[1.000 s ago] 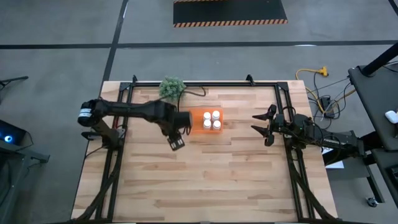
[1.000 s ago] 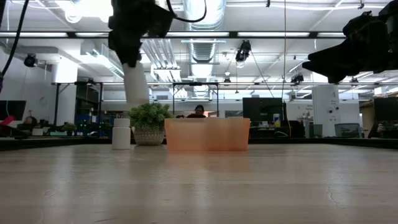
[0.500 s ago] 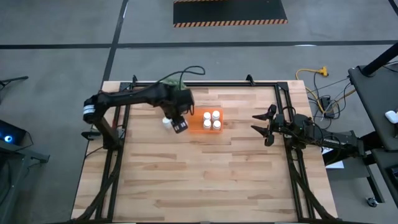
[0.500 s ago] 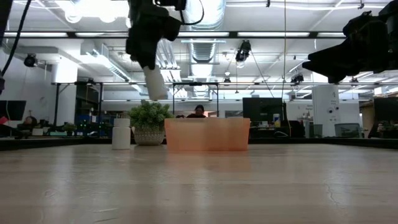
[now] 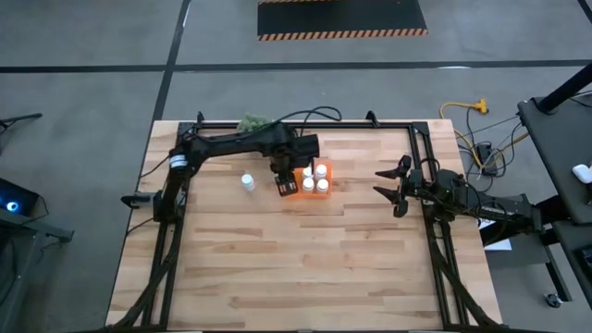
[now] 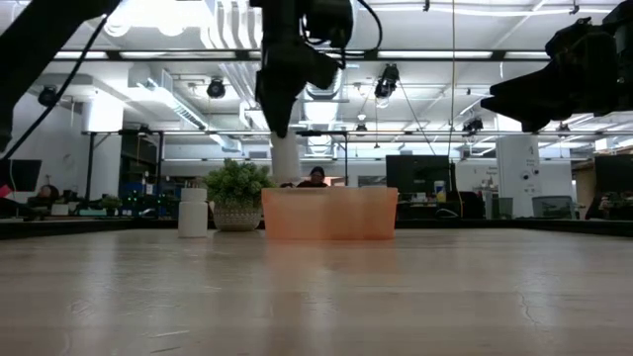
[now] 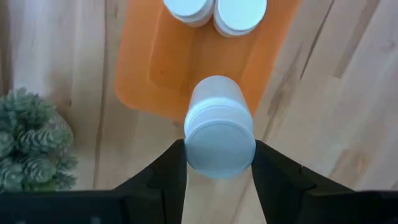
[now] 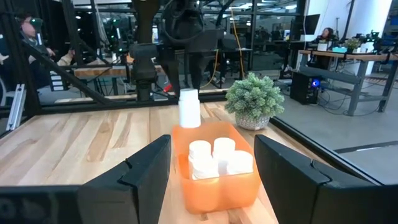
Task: Pick and place pill bottles into a basket
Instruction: Put the white pill bottle into the orange bin
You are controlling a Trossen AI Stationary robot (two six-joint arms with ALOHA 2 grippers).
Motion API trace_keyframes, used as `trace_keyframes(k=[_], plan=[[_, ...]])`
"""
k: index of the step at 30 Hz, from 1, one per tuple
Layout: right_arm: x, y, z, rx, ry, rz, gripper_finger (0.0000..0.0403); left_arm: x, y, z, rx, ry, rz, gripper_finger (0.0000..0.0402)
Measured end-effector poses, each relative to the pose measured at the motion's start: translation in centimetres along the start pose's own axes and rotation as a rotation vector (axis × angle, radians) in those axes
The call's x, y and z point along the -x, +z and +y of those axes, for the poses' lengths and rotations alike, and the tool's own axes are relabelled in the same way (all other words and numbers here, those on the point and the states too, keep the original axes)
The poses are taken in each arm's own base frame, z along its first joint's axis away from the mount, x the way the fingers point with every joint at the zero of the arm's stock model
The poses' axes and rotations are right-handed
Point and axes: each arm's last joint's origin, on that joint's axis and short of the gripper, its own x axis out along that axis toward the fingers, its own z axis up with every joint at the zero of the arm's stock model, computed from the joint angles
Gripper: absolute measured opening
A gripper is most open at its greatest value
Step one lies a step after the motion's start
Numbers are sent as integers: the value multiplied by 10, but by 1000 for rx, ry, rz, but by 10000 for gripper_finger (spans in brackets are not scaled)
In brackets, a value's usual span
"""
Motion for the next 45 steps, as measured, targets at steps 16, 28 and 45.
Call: trace_keyframes(k=[16,28,45], plan=[[0,0,0,0,0,0,219,-22,8,-2,-19,49,-1,139],[0,0,0,0,0,0,219,-54,7,-7,-22,16,25,139],[0,0,0,0,0,3,219,-61,6,-7,24,19,27,139]])
